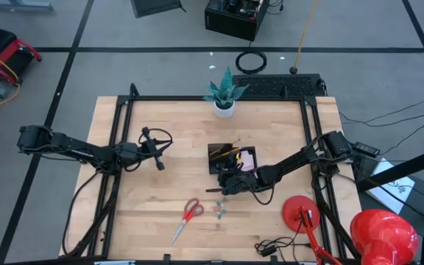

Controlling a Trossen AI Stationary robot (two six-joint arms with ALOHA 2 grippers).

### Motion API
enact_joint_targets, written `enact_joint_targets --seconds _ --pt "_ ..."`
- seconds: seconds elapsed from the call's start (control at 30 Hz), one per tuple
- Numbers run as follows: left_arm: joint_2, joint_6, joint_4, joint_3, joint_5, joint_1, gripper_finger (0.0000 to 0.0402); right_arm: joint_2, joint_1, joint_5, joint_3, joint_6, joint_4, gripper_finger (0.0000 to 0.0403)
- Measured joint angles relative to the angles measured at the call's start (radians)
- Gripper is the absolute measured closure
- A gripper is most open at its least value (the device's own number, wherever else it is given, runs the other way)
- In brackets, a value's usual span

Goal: Pick and place office supplies into organizer
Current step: Put the blue binder clip into the desk organizer

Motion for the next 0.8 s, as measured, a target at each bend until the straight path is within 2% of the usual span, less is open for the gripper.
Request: enact_joint_targets --seconds 0.43,0.8 --pt "0.0 -0.003 0.0 0.0 0.0 0.0 0.0371 0.0 -0.02 -0.084 0.0 0.049 -0.048 0.0332" --pt "0.0 -0.003 0.0 0.0 0.0 0.0 0.0371 0.0 -0.035 -0.114 0.0 0.085 -0.068 0.0332"
